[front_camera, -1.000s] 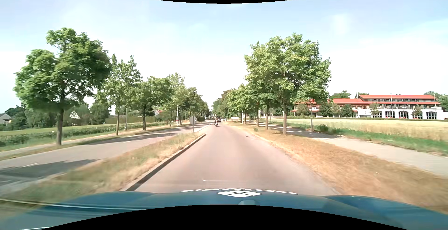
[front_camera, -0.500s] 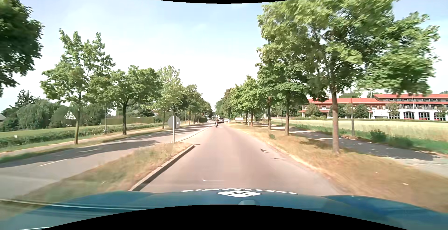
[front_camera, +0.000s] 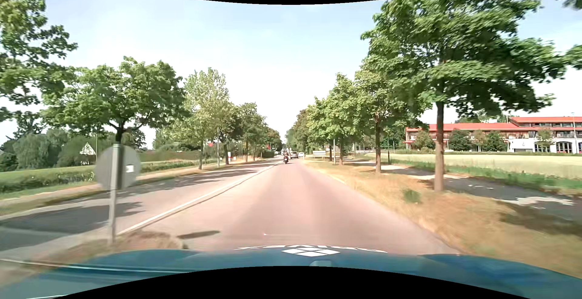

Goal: Follow the waypoints while adhering to traffic rules and regulations

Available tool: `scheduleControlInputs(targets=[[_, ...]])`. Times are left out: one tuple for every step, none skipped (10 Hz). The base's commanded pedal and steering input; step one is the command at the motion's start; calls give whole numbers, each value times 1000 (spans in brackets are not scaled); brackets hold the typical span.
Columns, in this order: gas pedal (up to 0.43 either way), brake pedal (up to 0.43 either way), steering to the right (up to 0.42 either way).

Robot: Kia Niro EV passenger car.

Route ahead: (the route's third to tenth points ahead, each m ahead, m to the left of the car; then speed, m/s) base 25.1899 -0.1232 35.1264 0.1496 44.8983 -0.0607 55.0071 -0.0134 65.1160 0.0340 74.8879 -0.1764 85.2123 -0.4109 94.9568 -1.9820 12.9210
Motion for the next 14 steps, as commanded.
scheduleControlInputs(targets=[[0,0,-19],[0,0,-19],[0,0,-18],[0,0,-18],[0,0,-17],[0,0,-15],[0,0,-15],[0,0,-14],[20,0,-12],[28,0,-11],[28,0,-10],[28,0,-9],[28,0,-7],[28,0,-5]])
